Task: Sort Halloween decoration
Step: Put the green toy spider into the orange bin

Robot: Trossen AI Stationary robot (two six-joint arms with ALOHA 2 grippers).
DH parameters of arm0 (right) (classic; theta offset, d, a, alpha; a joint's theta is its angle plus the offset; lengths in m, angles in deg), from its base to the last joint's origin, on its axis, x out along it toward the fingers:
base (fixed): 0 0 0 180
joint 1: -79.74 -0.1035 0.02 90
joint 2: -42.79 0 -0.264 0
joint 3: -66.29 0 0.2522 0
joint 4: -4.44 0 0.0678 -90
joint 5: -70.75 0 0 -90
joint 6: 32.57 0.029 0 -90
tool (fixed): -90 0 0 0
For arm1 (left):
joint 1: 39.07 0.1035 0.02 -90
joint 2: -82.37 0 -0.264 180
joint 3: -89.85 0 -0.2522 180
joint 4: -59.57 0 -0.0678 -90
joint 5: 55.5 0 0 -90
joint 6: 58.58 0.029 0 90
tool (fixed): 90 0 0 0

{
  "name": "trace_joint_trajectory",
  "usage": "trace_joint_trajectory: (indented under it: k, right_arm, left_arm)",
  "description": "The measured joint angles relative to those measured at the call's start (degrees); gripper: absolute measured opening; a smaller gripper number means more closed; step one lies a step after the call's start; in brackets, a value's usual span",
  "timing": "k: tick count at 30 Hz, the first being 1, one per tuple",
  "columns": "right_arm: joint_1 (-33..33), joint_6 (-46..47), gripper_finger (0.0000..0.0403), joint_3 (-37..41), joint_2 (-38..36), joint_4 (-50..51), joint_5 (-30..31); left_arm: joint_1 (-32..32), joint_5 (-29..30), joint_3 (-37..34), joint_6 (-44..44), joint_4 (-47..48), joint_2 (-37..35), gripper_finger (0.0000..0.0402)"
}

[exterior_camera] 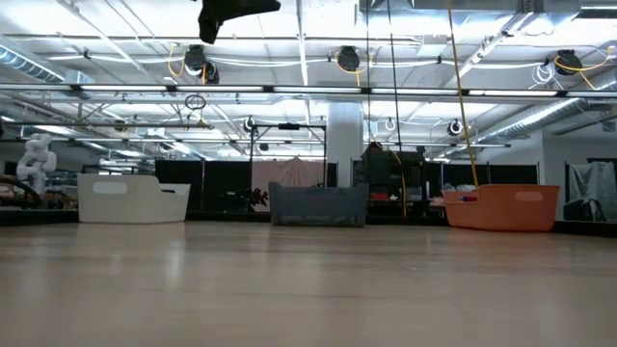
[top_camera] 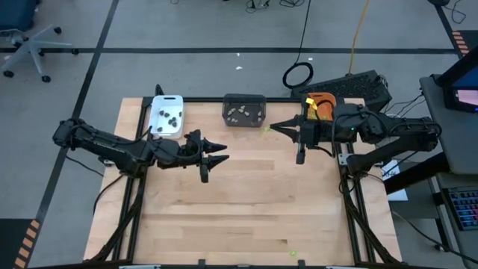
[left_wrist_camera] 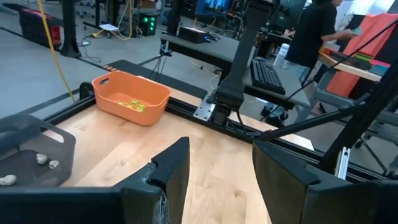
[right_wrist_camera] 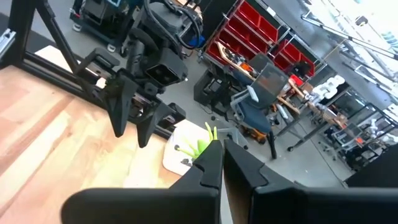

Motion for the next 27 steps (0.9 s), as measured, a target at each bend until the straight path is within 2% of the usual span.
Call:
trace_joint_trajectory:
  k: [19,27]
  right_arm:
    - [0.00,-0.23,0.0000,0.00,0.00,-0.26,-0.07]
    - [0.00,12.34,0.0000,0.00,0.00,-0.28,-0.15]
  left_arm:
    - [-0.05,1.18,0.00,-1.43,0.02,0.00,0.0173]
    - [-0.04,1.36,0.00,-1.35,0.04,0.00,0.0173]
